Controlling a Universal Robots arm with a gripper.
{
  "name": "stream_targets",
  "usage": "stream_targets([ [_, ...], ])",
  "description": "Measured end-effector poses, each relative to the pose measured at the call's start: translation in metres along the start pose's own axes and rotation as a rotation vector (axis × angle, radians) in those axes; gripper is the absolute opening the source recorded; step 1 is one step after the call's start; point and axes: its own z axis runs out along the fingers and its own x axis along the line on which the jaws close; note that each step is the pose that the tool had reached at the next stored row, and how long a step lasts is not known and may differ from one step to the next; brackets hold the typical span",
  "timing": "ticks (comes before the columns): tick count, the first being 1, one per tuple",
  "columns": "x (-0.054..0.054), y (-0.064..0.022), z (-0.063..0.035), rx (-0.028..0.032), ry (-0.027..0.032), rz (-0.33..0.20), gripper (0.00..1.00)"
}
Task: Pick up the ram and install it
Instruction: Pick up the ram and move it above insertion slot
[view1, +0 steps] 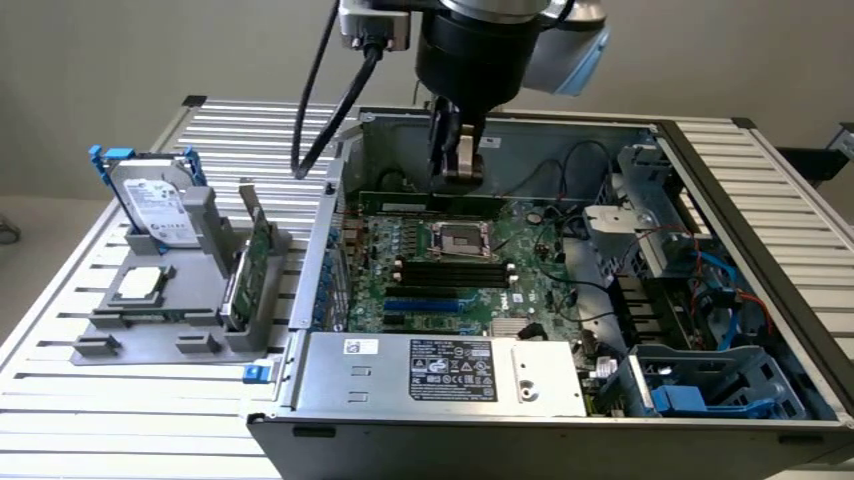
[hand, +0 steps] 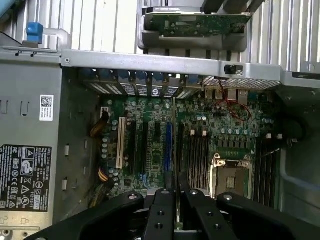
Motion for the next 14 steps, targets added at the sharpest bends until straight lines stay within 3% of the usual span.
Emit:
stream_targets([
  [14, -0.012, -0.0311, 0.0209, 0.0003, -0.0006, 0.008, 0.14],
])
